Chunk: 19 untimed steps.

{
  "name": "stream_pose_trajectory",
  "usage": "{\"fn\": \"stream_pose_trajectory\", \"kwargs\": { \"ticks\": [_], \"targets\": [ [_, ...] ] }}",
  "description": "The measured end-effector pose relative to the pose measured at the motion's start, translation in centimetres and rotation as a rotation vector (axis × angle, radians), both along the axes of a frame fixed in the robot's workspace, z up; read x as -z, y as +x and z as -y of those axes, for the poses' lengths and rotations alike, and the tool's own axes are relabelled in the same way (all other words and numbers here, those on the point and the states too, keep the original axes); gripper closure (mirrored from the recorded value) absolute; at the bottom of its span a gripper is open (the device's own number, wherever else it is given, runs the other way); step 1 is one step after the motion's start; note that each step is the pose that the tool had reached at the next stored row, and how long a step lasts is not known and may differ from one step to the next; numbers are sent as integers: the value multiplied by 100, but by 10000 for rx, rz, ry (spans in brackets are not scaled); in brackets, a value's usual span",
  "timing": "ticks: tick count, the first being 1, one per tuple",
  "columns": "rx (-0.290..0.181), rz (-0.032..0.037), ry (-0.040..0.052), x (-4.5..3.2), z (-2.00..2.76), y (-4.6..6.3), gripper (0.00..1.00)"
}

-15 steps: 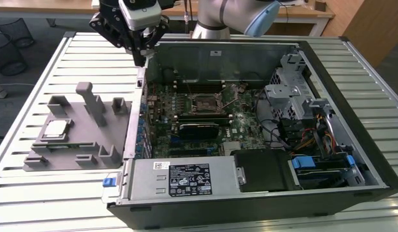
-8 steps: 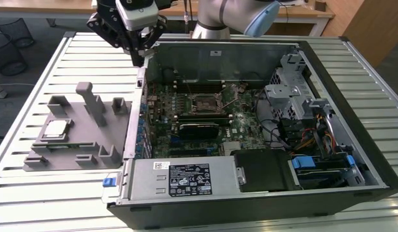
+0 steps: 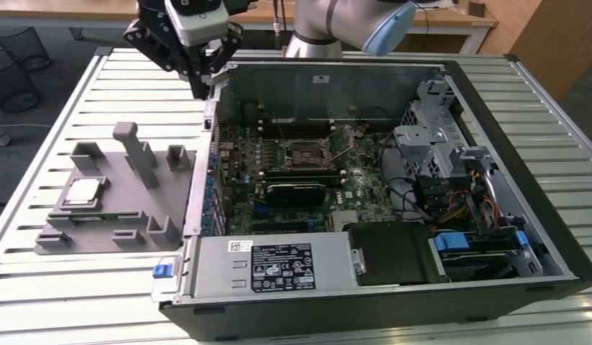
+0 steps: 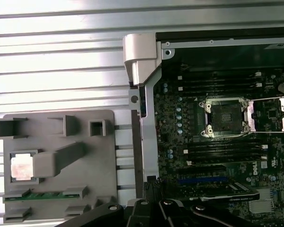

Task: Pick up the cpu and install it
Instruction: 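Reach for the cpu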

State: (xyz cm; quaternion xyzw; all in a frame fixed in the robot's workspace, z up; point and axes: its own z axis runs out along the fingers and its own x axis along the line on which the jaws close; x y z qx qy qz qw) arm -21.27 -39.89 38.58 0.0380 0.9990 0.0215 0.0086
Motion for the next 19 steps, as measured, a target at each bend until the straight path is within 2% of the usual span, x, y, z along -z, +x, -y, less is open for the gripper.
{"fn": "stream_pose_trajectory", "kwargs": {
  "ticks": [19],
  "targets": [
    [0,0,0,9,0,-173,89]
  ]
}}
